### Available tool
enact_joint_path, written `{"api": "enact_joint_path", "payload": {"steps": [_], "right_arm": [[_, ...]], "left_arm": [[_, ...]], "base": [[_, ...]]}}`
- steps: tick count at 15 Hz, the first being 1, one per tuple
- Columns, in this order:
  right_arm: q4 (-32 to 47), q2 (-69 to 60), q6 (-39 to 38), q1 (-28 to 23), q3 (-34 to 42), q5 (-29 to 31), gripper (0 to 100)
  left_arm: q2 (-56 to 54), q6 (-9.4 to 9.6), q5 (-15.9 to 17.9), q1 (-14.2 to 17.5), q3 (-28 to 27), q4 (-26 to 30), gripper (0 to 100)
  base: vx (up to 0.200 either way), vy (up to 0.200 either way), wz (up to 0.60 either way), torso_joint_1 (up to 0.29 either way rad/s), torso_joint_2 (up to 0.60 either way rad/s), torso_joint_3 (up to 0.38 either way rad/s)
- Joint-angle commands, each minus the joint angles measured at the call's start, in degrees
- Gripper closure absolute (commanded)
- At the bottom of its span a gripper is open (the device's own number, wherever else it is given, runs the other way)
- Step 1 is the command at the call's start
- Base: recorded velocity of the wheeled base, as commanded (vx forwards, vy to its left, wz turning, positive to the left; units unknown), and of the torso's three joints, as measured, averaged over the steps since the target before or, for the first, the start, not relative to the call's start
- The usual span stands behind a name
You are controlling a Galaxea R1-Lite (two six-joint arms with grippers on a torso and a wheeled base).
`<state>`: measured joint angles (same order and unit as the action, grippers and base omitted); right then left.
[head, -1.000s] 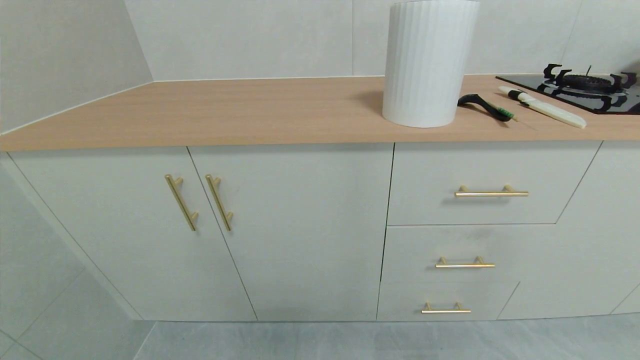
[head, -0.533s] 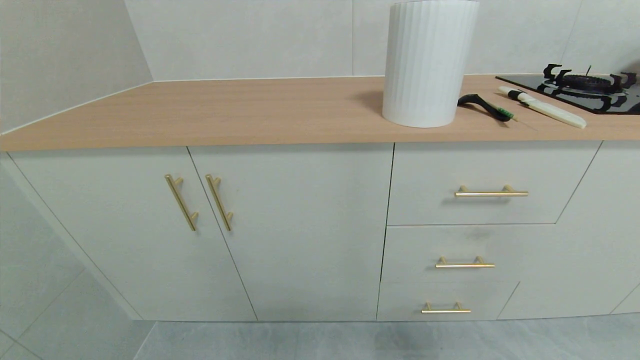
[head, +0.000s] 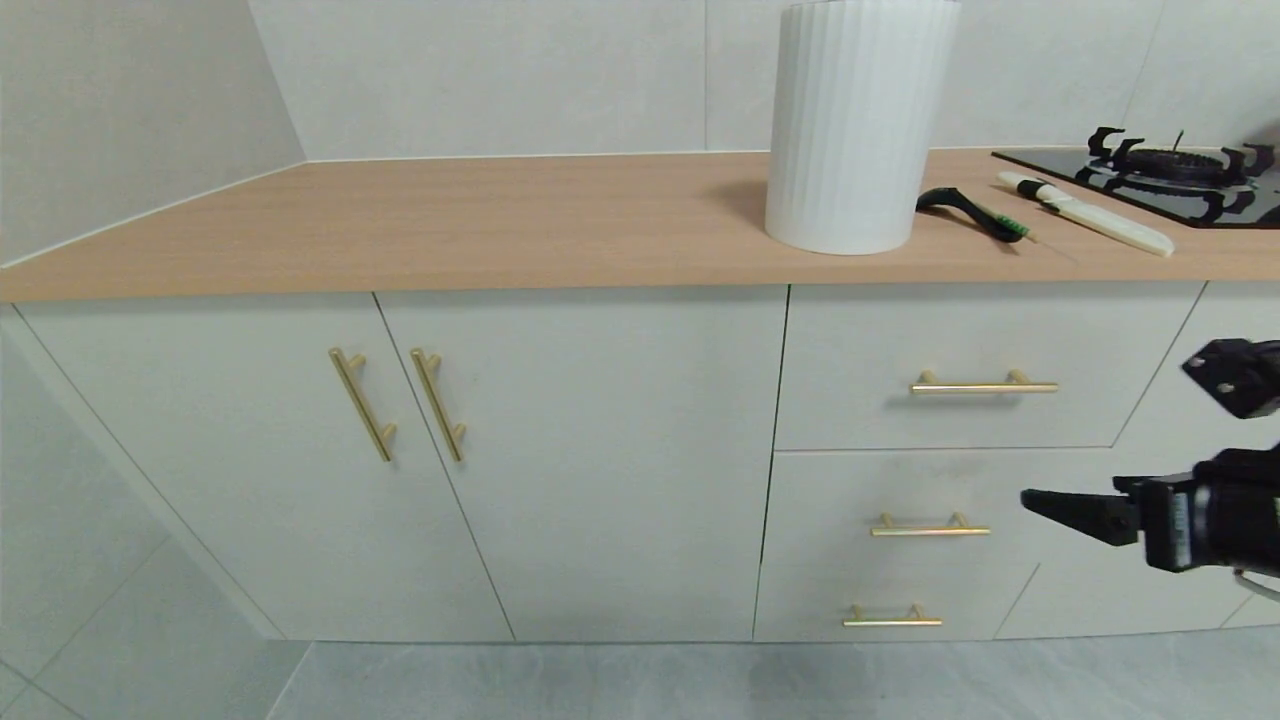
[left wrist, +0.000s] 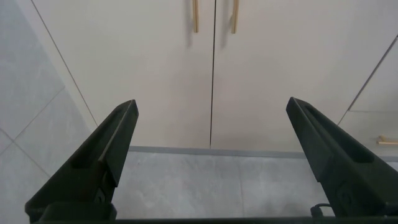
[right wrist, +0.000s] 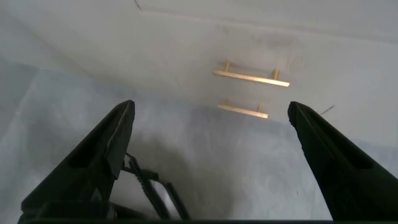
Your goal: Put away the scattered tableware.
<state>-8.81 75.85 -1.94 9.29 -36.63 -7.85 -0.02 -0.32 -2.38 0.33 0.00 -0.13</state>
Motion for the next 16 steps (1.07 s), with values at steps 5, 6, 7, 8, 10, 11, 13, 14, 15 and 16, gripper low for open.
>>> {"api": "enact_joint_path", "payload": {"steps": [5,6,7,8,10,11,13,14,15,16], "right_arm": [[-28.01,36.39,0.09,-2.43,0.77,6.53,0],[-32.32,39.64,0.0,-2.7,0.95,6.8,0],[-35.92,42.36,0.0,-2.7,0.95,7.67,0],[-39.0,44.74,0.09,-2.7,0.95,9.08,0],[-43.31,47.99,0.53,-2.7,0.86,10.93,0],[-45.24,49.39,0.8,-2.7,0.86,11.37,0],[-48.23,51.42,0.88,-2.7,0.77,12.42,0],[-49.63,53.0,0.88,-2.7,0.51,13.56,0],[-50.42,53.79,0.88,-2.7,0.51,13.83,0],[-51.13,54.49,0.88,-2.7,0.42,14.0,0]], "left_arm": [[0.02,-0.03,-0.08,0.02,0.0,-0.04,0],[0.02,-0.03,0.0,0.02,0.0,-0.04,0],[0.02,-0.03,0.0,0.02,0.0,-0.04,0],[0.02,0.05,-0.08,0.02,0.0,-0.04,0],[0.02,-0.03,0.0,0.02,0.0,-0.04,0],[0.02,0.05,-0.08,0.02,0.0,0.05,0],[0.02,-0.03,0.0,0.02,0.0,-0.04,0],[0.02,-0.03,0.0,0.02,0.0,-0.04,0],[0.02,-0.03,-0.08,0.02,0.0,-0.04,0],[0.02,0.05,0.0,0.02,0.0,-0.04,0]], "base": [[0.0,0.0,0.0,0.0,0.0,0.0],[0.0,0.0,0.0,0.0,0.0,0.0],[0.0,0.0,0.0,0.0,0.0,0.0],[0.0,0.0,0.0,0.0,0.0,0.0],[0.0,0.0,0.0,0.0,0.0,0.0],[0.0,0.0,0.0,0.0,0.0,0.0],[0.0,0.0,0.0,0.0,0.0,0.0],[0.0,0.0,0.0,0.0,0.0,0.0],[0.0,0.0,0.0,0.0,0.0,0.0],[0.0,0.0,0.0,0.0,0.0,0.0]]}}
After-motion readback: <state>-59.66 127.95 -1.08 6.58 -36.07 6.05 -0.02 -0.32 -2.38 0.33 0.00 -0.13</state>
